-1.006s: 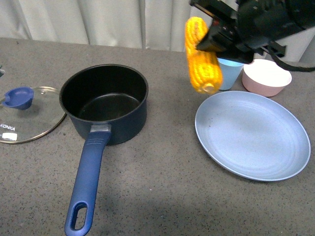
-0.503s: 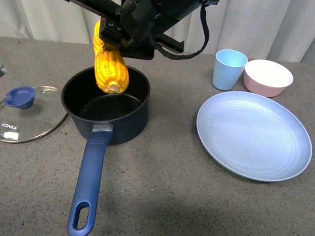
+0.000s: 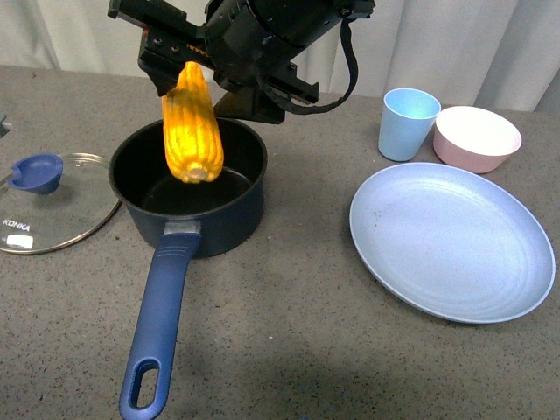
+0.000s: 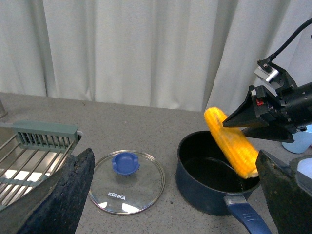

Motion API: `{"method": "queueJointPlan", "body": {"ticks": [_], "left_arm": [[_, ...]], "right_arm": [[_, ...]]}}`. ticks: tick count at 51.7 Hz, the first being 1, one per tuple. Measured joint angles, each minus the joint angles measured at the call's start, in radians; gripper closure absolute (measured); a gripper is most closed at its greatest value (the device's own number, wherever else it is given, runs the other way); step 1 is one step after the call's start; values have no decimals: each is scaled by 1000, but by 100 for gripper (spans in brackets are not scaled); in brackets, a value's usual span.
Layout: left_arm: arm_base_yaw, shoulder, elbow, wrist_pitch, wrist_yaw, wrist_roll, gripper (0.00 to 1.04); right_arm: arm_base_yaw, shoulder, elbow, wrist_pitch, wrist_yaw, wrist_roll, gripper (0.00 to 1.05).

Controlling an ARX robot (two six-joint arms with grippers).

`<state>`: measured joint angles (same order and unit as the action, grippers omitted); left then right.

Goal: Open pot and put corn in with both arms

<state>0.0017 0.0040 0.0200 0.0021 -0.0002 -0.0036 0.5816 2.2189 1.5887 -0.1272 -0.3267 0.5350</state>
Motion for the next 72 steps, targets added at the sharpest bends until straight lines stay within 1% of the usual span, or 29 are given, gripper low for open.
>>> {"method": "queueJointPlan", "body": {"ticks": [10,12,14,16,20,24,27,32,42,45,47,49,53,58,60,62,63,65,66,68,72], "left_arm": [[0,0,0,0,0,0,7],[0,0,0,0,0,0,7],[0,0,0,0,0,0,7],[0,0,0,0,0,0,7],[0,0,0,0,0,0,7],[0,0,0,0,0,0,7],[0,0,0,0,0,0,7],[0,0,0,0,0,0,7],[0,0,0,0,0,0,7],[0,0,0,0,0,0,7],[0,0,0,0,0,0,7],[0,0,0,0,0,0,7],[0,0,0,0,0,0,7],[0,0,0,0,0,0,7],[0,0,0,0,0,0,7],[0,0,0,0,0,0,7],[0,0,0,0,0,0,7],[0,0,0,0,1,0,7],[0,0,0,0,0,0,7],[0,0,0,0,0,0,7],[0,0,0,0,0,0,7]], "right_arm": [[-6,0,-8,10,23,0,9],[-10,-2,-15,21,34,1,7],[-13,-7,-28,36,51,0,9],[-17,-19,-53,61,89,-7,10],[-26,-49,-102,96,157,-30,9],[-53,-130,-209,171,282,-97,9],[-79,-194,-285,225,337,-143,9],[-129,-298,-420,312,377,-207,9],[-234,-480,-680,412,436,-319,9],[-261,-535,-765,458,473,-358,9],[-278,-579,-830,509,521,-402,9],[-298,-638,-911,569,547,-444,9],[-328,-733,-1029,637,565,-499,9],[-342,-787,-1096,660,576,-524,9],[-345,-779,-1115,710,570,-526,11],[-353,-748,-1165,888,553,-528,18],[-355,-742,-1178,929,548,-529,20],[-364,-725,-1234,1080,530,-531,27],[-367,-724,-1247,1112,527,-531,29],[-379,-734,-1291,1211,518,-532,36],[-399,-782,-1328,1269,505,-532,47]]}}
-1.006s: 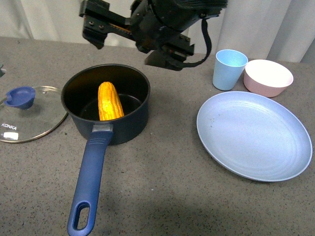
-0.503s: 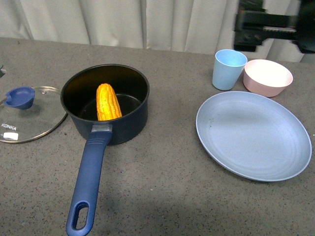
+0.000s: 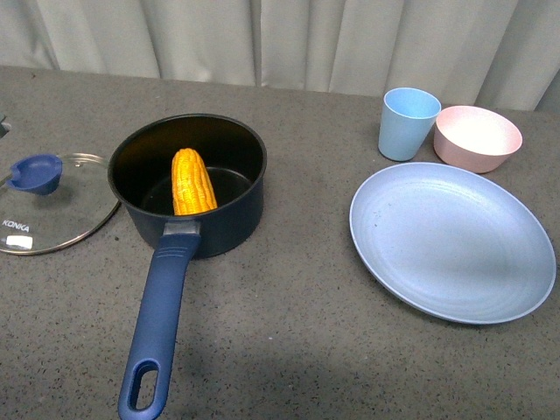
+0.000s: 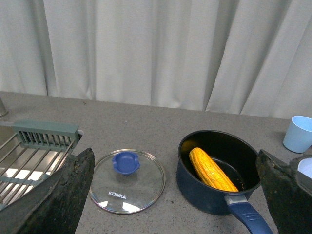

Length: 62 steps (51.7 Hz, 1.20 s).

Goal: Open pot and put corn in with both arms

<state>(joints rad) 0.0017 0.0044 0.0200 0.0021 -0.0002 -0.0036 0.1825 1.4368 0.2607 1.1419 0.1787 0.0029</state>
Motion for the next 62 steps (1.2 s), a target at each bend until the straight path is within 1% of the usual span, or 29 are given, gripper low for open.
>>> {"method": "queueJointPlan", "body": {"ticks": [4,11,14,24,27,30,45,62], "left_arm": [[0,0,0,0,0,0,7],[0,0,0,0,0,0,7],[0,0,0,0,0,0,7],[0,0,0,0,0,0,7],[0,0,0,0,0,0,7],[0,0,0,0,0,0,7],[0,0,0,0,0,0,7],[0,0,0,0,0,0,7]], "right_arm": [[-27,-96,-55,-10,-25,0,64],[-67,-230,-135,-84,-63,0,96],[-76,-276,-152,-106,-72,-2,104],[-107,-407,-194,-199,-109,-3,104],[-151,-460,-207,-237,-167,-3,104],[-177,-527,-221,-288,-170,-3,104],[-180,-824,-255,-542,-177,-3,104],[-180,-1046,-256,-750,-177,-3,104]]}}
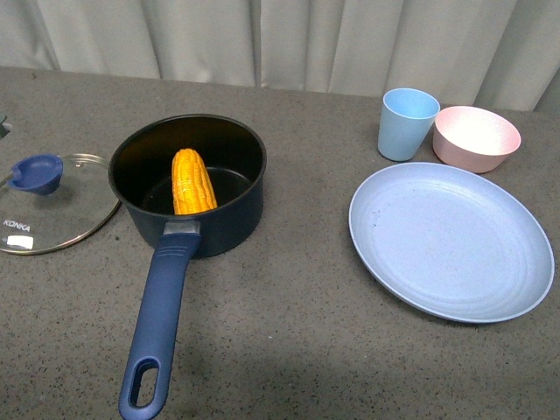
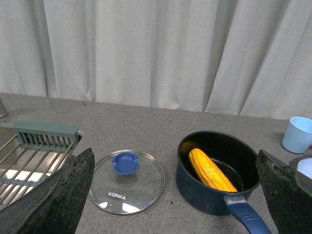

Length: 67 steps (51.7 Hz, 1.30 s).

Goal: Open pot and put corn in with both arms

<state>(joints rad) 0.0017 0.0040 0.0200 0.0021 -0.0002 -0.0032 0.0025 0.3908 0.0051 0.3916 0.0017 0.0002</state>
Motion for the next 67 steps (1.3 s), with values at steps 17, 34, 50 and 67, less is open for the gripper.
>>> {"method": "queueJointPlan", "body": {"ticks": [17,34,50,67], "left_arm": [[0,0,0,0,0,0,7],[0,0,0,0,0,0,7],[0,0,0,0,0,0,7],[0,0,0,0,0,0,7]], "right_arm": [[0,-120,0,-117,0,0,104],[0,-201,0,-197,0,0,104],[0,-386,0,-389,-3,-1,103],[0,-386,0,-390,-3,-1,30]]}}
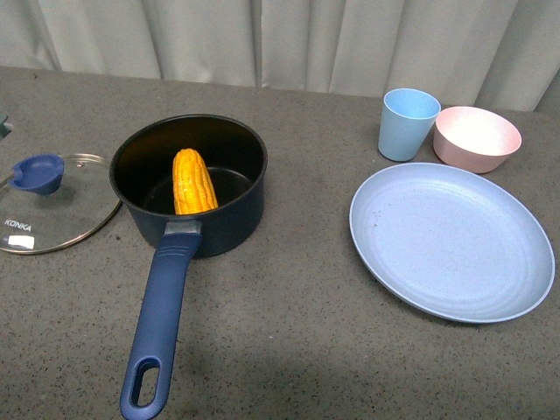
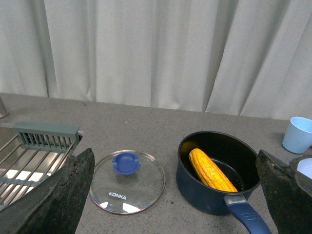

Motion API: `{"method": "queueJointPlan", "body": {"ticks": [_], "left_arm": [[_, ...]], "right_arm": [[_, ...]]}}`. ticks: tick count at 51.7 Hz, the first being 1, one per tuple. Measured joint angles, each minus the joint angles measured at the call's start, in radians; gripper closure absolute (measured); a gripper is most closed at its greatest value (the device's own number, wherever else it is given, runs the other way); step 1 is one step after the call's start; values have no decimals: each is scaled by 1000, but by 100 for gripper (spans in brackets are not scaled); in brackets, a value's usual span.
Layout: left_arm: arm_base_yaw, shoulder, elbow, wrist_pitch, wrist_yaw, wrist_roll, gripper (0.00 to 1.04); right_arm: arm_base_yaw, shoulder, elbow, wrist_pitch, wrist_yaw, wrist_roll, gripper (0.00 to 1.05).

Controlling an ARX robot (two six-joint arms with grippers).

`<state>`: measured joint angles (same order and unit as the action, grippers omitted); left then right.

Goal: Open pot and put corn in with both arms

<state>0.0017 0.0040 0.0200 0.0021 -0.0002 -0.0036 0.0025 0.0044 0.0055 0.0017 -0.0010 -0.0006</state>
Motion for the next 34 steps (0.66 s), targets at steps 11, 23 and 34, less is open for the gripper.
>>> {"method": "queueJointPlan", "body": {"ticks": [11,23,34], "left_arm": [[0,0,0,0,0,0,7],[0,0,0,0,0,0,7],[0,0,0,0,0,0,7]], "right_arm": [[0,0,0,0,0,0,10],[0,0,0,0,0,1,9],[0,0,0,0,0,1,9]]}}
